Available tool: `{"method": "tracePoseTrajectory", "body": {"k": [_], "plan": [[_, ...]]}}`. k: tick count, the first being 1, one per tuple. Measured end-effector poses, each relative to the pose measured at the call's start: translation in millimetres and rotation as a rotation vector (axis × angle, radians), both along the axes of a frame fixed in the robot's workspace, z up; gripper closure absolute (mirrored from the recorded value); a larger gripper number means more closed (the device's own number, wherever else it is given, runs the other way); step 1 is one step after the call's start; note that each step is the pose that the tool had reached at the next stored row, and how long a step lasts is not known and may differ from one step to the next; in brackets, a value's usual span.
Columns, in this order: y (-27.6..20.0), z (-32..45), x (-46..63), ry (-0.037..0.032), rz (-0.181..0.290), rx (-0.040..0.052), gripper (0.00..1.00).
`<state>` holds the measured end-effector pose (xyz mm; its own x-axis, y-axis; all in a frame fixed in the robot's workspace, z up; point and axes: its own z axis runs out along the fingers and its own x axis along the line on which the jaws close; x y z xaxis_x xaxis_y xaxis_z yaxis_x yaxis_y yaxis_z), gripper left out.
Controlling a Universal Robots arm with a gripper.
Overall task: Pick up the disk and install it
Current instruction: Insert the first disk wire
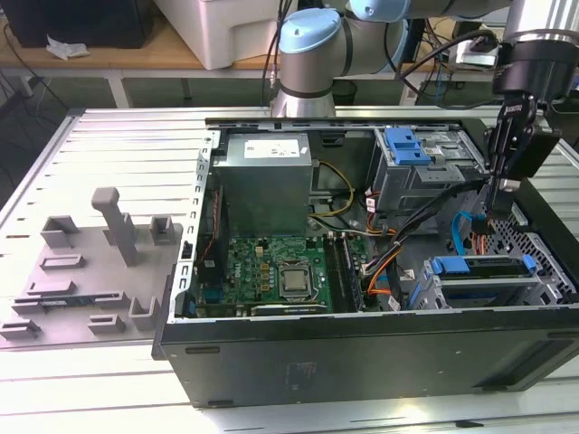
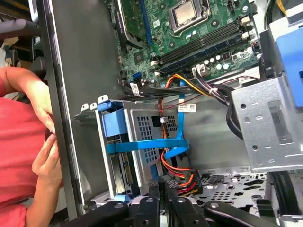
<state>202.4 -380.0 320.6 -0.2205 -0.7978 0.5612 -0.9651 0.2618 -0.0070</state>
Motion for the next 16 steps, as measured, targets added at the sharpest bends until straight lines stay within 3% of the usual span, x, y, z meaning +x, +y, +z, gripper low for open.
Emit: {"method": "tracePoseTrajectory", "body": {"k": [2,3,4,5,7,9,13,16], "plan": [[0.5,0.1,-7.7,-0.0001,0.002,0.0029,0.84],[0.4,0.1,-12.1,-0.0007,0.005,0.0120,0.84],[-1.2,0.5,-13.7,-0.0018,0.012,0.0290,0.84],[-4.2,2.7,-14.9,-0.0030,0.018,0.0418,0.84],[-14.1,9.8,-17.7,-0.0055,0.030,0.0556,0.84],[-21.2,9.9,-19.0,-0.0072,0.037,0.0765,0.84],[-26.8,9.9,-19.5,-0.0100,0.042,0.0975,0.84],[-30.9,10.1,-20.0,-0.0117,0.045,0.1083,0.84]]}}
